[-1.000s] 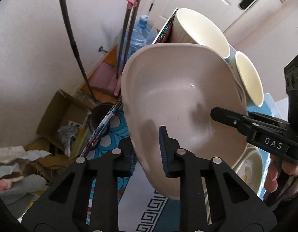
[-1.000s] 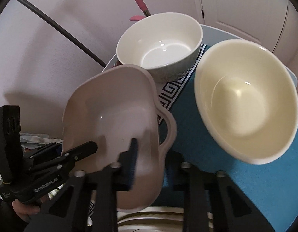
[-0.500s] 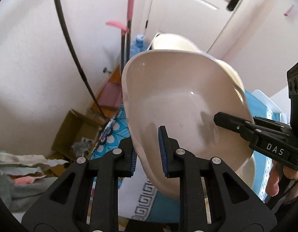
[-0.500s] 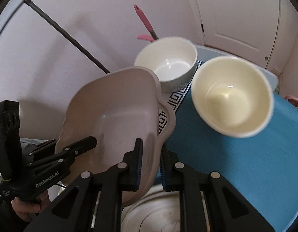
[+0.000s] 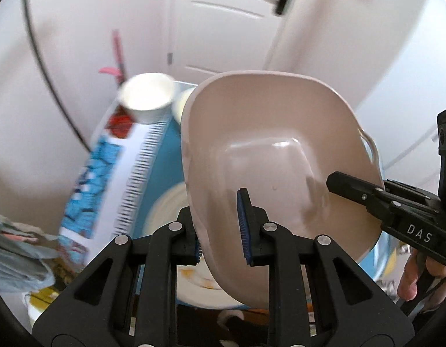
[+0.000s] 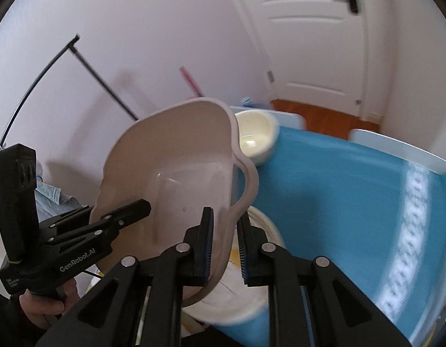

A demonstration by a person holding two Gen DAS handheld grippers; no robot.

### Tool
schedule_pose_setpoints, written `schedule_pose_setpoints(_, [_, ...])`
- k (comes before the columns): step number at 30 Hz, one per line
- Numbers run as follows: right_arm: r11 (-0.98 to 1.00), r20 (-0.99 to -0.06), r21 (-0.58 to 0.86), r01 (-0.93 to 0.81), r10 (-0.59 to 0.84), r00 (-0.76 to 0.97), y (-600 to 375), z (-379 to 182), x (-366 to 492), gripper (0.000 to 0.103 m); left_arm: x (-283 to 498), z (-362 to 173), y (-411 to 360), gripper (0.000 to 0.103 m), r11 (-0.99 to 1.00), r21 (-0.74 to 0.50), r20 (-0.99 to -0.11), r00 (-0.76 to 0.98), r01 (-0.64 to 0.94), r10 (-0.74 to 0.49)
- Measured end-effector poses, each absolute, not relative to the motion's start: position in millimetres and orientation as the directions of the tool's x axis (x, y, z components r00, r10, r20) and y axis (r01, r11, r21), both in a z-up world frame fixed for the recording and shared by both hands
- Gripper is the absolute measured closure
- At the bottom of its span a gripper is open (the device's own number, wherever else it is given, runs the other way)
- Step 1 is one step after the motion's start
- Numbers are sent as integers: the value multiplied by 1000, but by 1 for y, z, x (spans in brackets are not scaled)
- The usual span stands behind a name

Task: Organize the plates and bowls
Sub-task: 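Lift the beige dish and carry it away from the plate stack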

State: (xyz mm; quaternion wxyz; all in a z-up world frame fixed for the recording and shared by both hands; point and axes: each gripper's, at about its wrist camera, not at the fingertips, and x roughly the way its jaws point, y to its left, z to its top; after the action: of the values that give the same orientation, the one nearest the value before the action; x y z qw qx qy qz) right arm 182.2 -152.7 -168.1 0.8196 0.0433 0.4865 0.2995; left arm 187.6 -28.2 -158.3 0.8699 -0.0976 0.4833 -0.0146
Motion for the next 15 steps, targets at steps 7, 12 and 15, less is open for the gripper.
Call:
schedule_pose_setpoints(7, [887, -769, 344, -307, 454, 449, -249, -156, 160, 88, 182, -164, -127, 85, 973, -212, -833, 504, 86, -226])
schedule_pose_setpoints(12, [920, -787, 327, -215, 391, 478, -314, -169, 142, 88, 186, -189, -188, 85, 958, -229, -849, 447, 172, -283])
schedule_pose_setpoints(15, [936, -806, 314, -159, 351, 477, -344, -189, 135, 88, 191, -214, -217, 85, 950, -226, -865, 404, 217, -298])
